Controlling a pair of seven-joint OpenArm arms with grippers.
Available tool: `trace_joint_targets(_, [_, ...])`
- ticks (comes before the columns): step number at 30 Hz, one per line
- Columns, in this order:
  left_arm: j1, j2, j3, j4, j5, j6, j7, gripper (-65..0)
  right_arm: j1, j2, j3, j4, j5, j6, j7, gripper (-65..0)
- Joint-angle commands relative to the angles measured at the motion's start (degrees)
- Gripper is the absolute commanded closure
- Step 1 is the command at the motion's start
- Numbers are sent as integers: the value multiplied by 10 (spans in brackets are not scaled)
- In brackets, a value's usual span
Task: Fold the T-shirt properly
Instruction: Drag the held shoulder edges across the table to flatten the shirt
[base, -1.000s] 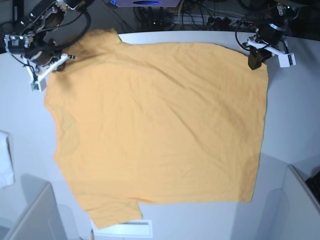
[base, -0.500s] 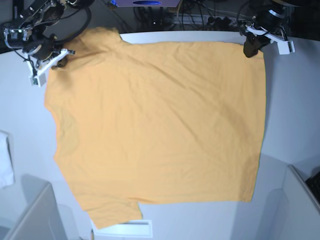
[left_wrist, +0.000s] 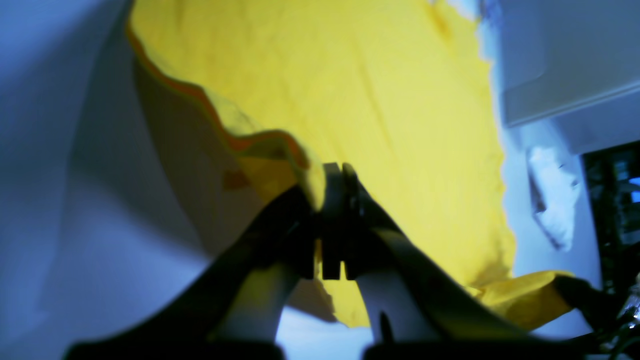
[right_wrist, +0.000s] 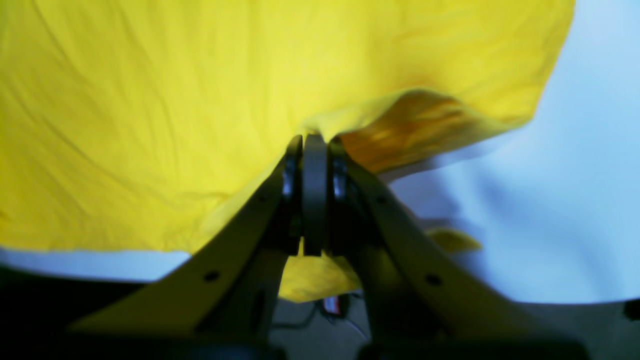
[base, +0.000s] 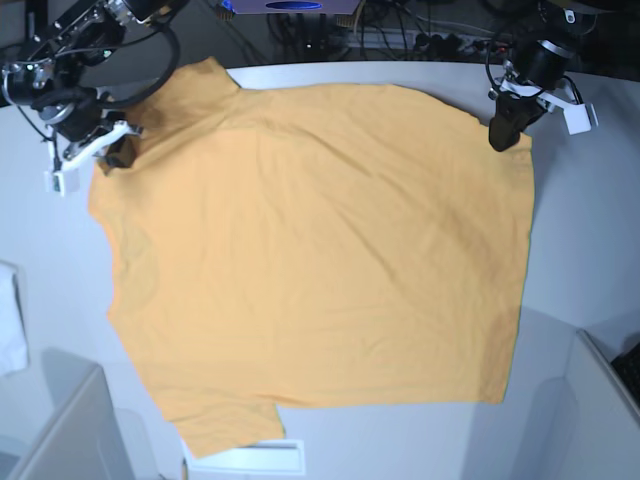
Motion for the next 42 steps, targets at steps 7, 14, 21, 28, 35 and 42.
trace_joint_targets(7, [-36, -1, -4, 8, -34, 27, -8, 0, 28, 25, 11, 10, 62, -63, 9, 0])
trace_joint_targets(14, [-58, -1, -4, 7, -33, 36, -10, 0, 47, 29, 11, 7, 62, -71, 9, 0])
trace_joint_targets(21, [-60, 15, -79, 6, -54, 36, -7, 0, 80, 40, 11, -30, 24, -71, 9, 0])
trace_joint_targets(28, [-58, 15, -87, 6, -91, 36, -7, 0, 91, 38, 11, -35, 20, -71, 9, 0])
trace_joint_targets(35, [-59, 15, -87, 5, -91, 36, -7, 0, 105, 38, 5, -38, 20, -71, 9, 0])
trace_joint_targets(42, [-54, 17, -91, 2, -58, 36, -7, 0, 120, 37, -69, -61, -30, -72, 9, 0])
